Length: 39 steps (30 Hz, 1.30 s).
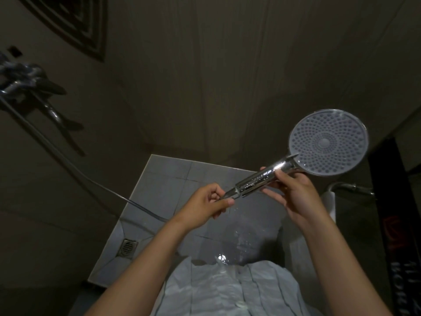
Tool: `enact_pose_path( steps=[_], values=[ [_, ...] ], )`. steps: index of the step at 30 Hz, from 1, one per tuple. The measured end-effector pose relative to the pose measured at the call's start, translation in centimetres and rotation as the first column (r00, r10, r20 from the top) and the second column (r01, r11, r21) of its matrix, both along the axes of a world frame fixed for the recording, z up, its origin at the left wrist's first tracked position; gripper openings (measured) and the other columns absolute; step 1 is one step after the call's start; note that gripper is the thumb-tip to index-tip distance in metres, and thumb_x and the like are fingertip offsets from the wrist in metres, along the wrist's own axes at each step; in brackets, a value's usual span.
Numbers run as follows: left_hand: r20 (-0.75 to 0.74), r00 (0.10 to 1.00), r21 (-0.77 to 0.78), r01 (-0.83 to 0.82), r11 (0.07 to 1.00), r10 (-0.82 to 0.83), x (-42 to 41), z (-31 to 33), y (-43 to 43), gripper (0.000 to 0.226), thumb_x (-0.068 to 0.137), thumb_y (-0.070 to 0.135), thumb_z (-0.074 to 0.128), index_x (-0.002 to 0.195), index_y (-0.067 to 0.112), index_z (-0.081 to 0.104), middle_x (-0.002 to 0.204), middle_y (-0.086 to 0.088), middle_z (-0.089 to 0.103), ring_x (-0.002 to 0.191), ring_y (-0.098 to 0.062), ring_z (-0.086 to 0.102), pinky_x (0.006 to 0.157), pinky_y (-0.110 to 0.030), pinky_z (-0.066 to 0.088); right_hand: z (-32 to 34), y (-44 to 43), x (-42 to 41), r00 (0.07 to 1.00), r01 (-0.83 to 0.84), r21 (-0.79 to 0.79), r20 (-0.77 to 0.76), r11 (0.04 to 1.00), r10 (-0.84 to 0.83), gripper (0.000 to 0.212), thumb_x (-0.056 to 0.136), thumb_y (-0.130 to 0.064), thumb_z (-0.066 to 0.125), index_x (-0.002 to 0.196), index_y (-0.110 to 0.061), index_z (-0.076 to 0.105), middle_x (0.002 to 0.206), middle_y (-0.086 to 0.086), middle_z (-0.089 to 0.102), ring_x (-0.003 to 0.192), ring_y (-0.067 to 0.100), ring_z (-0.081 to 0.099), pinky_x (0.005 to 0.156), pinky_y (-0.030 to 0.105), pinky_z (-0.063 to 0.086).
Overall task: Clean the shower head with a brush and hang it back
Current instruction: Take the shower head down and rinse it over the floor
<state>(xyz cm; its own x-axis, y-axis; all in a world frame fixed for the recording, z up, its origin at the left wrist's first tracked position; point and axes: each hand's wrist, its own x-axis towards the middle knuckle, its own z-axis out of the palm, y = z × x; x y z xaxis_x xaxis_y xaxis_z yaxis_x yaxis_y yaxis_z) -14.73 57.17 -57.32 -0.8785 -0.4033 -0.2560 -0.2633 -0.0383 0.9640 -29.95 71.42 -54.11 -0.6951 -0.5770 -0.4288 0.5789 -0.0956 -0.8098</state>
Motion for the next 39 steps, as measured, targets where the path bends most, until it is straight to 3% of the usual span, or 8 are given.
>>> enact_pose_path(
  steps=[8, 14, 19, 21, 24, 29, 36, 39],
  values=[
    [0.019, 0.999, 0.005, 0.029, 1.0, -0.029, -0.2, -0.2, 0.2, 0.021, 0.095, 0.013, 0.05, 0.075, 0.011, 0.051, 0.056, 0.0, 0.054, 0.04, -0.005, 0.04, 0.042, -0.015, 0.033, 0.0, 0.1, -0.2, 1.0, 0.007, 0.007, -0.011, 1.0, -0.007, 0.034, 0.093, -0.01, 0.053, 0.124, 0.001, 0.049, 0.117, 0.023, 0.064, 0.104, 0.028, 0.065, 0.071, 0.034, 0.061],
    [0.06, 0.996, 0.027, 0.059, 0.998, -0.06, 0.0, 0.1, 0.2, 0.036, 0.1, 0.027, 0.036, 0.078, 0.009, 0.058, 0.054, -0.001, 0.052, 0.04, -0.005, 0.039, 0.042, -0.016, 0.032, 0.0, 0.1, -0.2, 1.0, -0.005, -0.025, -0.022, 1.0, 0.005, 0.029, 0.093, -0.011, 0.052, 0.121, -0.001, 0.051, 0.106, 0.017, 0.068, 0.09, 0.02, 0.071, 0.062, 0.028, 0.059],
    [0.036, 0.999, 0.018, -0.004, 1.0, 0.004, -0.1, 0.7, 0.1, 0.011, 0.09, 0.021, 0.059, 0.09, 0.01, 0.056, 0.056, -0.002, 0.06, 0.037, -0.008, 0.037, 0.038, -0.017, 0.027, -0.2, 0.0, -0.1, 1.0, -0.008, -0.016, -0.025, 1.0, 0.007, 0.027, 0.093, -0.011, 0.053, 0.118, -0.001, 0.053, 0.111, 0.019, 0.067, 0.103, 0.027, 0.066, 0.068, 0.031, 0.06],
    [0.023, 0.999, -0.002, -0.024, 1.0, 0.024, 0.0, 0.8, 0.1, 0.015, 0.084, 0.013, 0.067, 0.084, 0.011, 0.053, 0.059, -0.003, 0.062, 0.037, -0.007, 0.036, 0.037, -0.017, 0.026, -0.1, 0.1, -0.1, 1.0, -0.012, -0.017, -0.025, 1.0, 0.012, 0.03, 0.093, -0.011, 0.053, 0.121, 0.0, 0.052, 0.113, 0.019, 0.067, 0.102, 0.026, 0.067, 0.069, 0.031, 0.06],
    [-0.007, 0.999, 0.018, -0.033, 0.999, 0.033, 0.0, 0.6, 0.0, 0.018, 0.086, 0.011, 0.064, 0.076, 0.013, 0.05, 0.058, -0.002, 0.063, 0.034, -0.005, 0.032, 0.035, -0.016, 0.023, 0.0, 0.0, -0.1, 1.0, -0.009, -0.032, -0.018, 0.999, 0.009, 0.032, 0.093, -0.01, 0.053, 0.122, 0.001, 0.051, 0.113, 0.019, 0.067, 0.101, 0.025, 0.068, 0.071, 0.033, 0.06],
    [0.029, 0.999, -0.002, 0.017, 1.0, -0.017, -0.1, 0.9, 0.1, 0.021, 0.095, 0.021, 0.05, 0.078, 0.01, 0.053, 0.053, 0.002, 0.06, 0.037, -0.008, 0.034, 0.038, -0.018, 0.026, 0.2, 0.0, -0.1, 1.0, -0.001, -0.034, -0.022, 0.999, 0.0, 0.016, 0.093, -0.009, 0.052, 0.108, -0.004, 0.055, 0.111, 0.02, 0.066, 0.093, 0.022, 0.069, 0.066, 0.031, 0.06],
    [0.112, 0.994, 0.045, 0.01, 0.999, -0.015, -0.2, 0.7, 0.3, 0.038, 0.099, 0.033, 0.038, 0.071, 0.012, 0.055, 0.043, 0.005, 0.049, 0.038, -0.005, 0.035, 0.042, -0.015, 0.027, 0.2, 0.0, -0.1, 1.0, -0.01, -0.026, -0.029, 1.0, 0.01, 0.032, 0.093, -0.01, 0.053, 0.122, 0.002, 0.05, 0.116, 0.022, 0.065, 0.101, 0.025, 0.067, 0.067, 0.031, 0.06],
    [0.085, 0.996, 0.064, -0.013, 0.998, 0.008, -0.2, 0.7, 0.3, 0.038, 0.099, 0.03, 0.039, 0.074, 0.009, 0.059, 0.047, 0.0, 0.056, 0.033, -0.005, 0.033, 0.037, -0.015, 0.025, 0.0, 0.0, 0.0, 1.0, -0.005, -0.013, -0.022, 1.0, 0.005, 0.037, 0.092, -0.01, 0.053, 0.125, 0.007, 0.048, 0.119, 0.025, 0.063, 0.106, 0.029, 0.065, 0.07, 0.033, 0.06]
  ],
)
